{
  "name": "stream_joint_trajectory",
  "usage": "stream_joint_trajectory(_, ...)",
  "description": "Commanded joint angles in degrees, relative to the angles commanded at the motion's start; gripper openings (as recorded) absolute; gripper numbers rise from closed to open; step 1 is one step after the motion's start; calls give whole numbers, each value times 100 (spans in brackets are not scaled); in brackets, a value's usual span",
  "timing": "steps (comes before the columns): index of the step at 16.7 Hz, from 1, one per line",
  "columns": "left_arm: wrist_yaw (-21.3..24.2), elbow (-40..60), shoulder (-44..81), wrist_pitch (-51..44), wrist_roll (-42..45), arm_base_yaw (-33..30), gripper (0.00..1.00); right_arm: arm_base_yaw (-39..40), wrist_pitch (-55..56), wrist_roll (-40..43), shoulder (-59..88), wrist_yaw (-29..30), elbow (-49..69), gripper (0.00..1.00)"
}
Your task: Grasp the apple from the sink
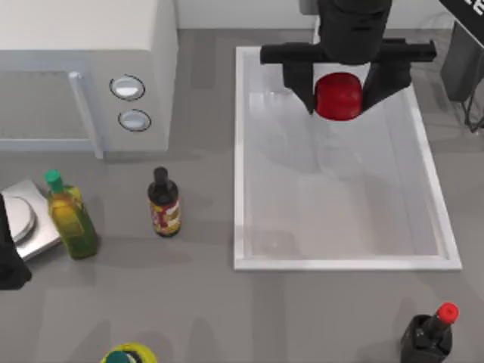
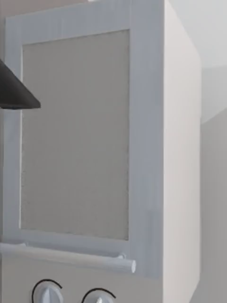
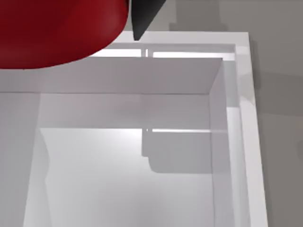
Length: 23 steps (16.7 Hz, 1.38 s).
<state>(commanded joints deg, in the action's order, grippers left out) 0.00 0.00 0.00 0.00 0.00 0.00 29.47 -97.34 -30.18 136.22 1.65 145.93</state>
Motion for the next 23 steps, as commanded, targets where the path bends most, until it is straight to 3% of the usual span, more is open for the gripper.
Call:
stream_joint_trajectory(5,0,0,0,0,0,0,100,-311,192,321,-276,-19,-415,0)
stream_joint_trajectory(16,0,0,0,0,0,0,100,-2927,1480,2910,-2322,-147,-4075,0)
stream_joint_trajectory(23,0,0,0,0,0,0,100,-3151,1596,3139,-2480,-152,-4341,0)
